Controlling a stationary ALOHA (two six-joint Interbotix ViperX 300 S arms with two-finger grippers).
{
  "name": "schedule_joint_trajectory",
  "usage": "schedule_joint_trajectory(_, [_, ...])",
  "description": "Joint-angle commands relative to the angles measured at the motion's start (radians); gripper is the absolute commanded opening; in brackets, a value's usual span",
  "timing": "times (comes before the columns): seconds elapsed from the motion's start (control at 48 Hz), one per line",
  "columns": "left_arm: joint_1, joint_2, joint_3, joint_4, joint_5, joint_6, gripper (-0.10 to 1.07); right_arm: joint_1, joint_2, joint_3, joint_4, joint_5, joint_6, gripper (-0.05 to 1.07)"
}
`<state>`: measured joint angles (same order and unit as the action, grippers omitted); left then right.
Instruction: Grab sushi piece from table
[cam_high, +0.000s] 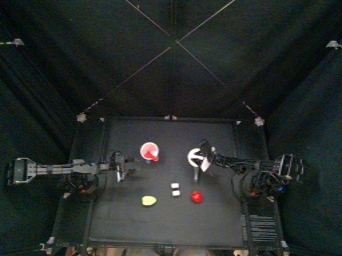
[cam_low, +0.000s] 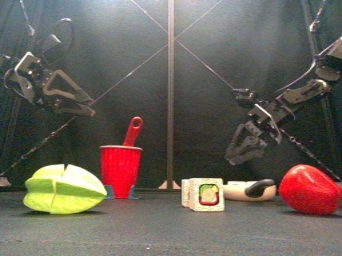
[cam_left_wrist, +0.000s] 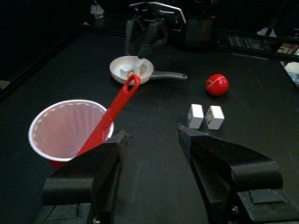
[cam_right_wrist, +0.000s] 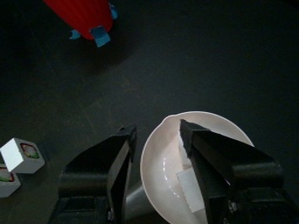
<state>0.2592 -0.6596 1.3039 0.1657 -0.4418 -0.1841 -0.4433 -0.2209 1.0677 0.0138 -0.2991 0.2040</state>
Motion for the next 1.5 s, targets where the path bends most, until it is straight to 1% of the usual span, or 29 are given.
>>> schedule_joint_trajectory(0.0, [0.003, 0.003, -0.012, -0.002, -0.005, 0.002, 0.86, 0.011, -0.011, -0.02, -0.008, -0.009, -0.003, 0.81])
schedule_joint_trajectory(0.083, [0.002, 0.003, -0.012, -0.002, -0.005, 0.003, 0.86, 0.041, -0.011, -0.031, -0.032, -0.008, -0.006, 0.81])
schedule_joint_trajectory(0.167, [0.003, 0.003, -0.011, -0.002, -0.005, 0.003, 0.86, 0.089, -0.011, -0.043, -0.075, -0.005, -0.009, 0.81])
schedule_joint_trajectory(0.292, [0.003, 0.003, -0.011, -0.002, -0.005, 0.002, 0.86, 0.181, 0.003, -0.075, -0.183, 0.005, -0.006, 0.81])
schedule_joint_trajectory(0.438, [0.003, 0.003, -0.012, -0.002, -0.005, 0.002, 0.86, 0.272, 0.025, -0.114, -0.305, 0.009, 0.0, 0.81])
schedule_joint_trajectory(0.542, [0.003, 0.003, -0.012, -0.002, -0.005, 0.003, 0.86, 0.307, 0.046, -0.135, -0.341, 0.017, 0.0, 0.81])
schedule_joint_trajectory(0.75, [0.003, 0.003, -0.012, -0.002, -0.005, 0.002, 0.86, 0.344, 0.11, -0.179, -0.337, 0.041, 0.003, 0.81])
schedule_joint_trajectory(0.875, [0.003, 0.003, -0.012, -0.002, -0.005, 0.002, 0.86, 0.37, 0.156, -0.209, -0.319, 0.075, 0.002, 0.81])
schedule_joint_trajectory(1.083, [0.003, 0.003, -0.011, -0.002, -0.005, 0.002, 0.86, 0.408, 0.207, -0.264, -0.298, 0.133, 0.002, 0.81])
schedule_joint_trajectory(1.271, [0.003, 0.003, -0.011, -0.002, -0.005, 0.002, 0.86, 0.44, 0.224, -0.296, -0.282, 0.17, 0.002, 0.81])
schedule_joint_trajectory(1.479, [0.003, 0.003, -0.011, -0.002, -0.005, 0.002, 0.86, 0.443, 0.238, -0.301, -0.282, 0.175, 0.002, 0.81])
